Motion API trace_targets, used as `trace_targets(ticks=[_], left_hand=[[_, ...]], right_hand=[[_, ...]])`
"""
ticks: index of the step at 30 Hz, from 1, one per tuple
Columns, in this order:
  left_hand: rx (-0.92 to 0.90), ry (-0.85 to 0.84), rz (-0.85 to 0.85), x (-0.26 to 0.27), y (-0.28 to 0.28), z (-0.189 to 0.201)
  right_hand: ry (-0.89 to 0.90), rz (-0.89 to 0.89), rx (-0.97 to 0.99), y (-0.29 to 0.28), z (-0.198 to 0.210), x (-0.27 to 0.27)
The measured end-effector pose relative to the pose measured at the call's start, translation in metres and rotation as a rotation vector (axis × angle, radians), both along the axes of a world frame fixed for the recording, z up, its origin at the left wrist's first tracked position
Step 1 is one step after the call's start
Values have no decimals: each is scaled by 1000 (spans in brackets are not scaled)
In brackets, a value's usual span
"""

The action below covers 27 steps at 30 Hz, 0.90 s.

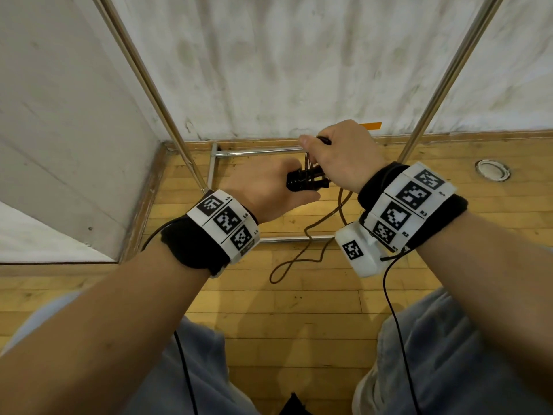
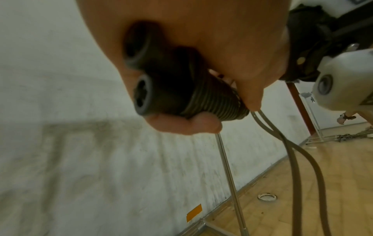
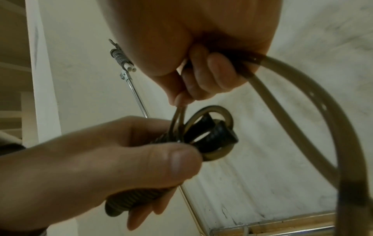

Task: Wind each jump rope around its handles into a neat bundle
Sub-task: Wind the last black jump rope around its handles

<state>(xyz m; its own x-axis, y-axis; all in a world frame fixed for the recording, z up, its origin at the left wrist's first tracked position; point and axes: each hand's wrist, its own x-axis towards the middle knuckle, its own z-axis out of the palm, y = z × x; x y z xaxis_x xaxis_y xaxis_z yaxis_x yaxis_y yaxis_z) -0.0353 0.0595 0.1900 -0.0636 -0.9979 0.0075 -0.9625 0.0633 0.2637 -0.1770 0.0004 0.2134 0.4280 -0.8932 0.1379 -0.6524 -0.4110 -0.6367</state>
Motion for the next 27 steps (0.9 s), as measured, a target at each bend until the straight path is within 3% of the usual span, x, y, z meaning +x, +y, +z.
trace_targets(ticks=[5, 10, 14, 17, 22, 25, 27], left_hand=[[-69, 54, -73, -4, 5, 3], [-191, 196, -136, -1, 11, 10], [-227, 332, -48, 2, 13, 15], [-256, 470, 43, 3, 11, 20], [-296, 684, 142, 9, 7, 26], [-299, 720, 196, 10, 4, 27], [-288, 742, 228, 14, 1, 27]], right_hand=[[-31, -5, 102, -10, 1, -6], [-301, -48, 491, -20, 0, -12], [-494, 34, 754, -19, -7, -11], [-607, 70, 838, -16, -12, -8], [-670, 90, 720, 1, -17, 8], [-512, 42, 431, 8, -18, 13], [-308, 71, 187, 12, -19, 15]])
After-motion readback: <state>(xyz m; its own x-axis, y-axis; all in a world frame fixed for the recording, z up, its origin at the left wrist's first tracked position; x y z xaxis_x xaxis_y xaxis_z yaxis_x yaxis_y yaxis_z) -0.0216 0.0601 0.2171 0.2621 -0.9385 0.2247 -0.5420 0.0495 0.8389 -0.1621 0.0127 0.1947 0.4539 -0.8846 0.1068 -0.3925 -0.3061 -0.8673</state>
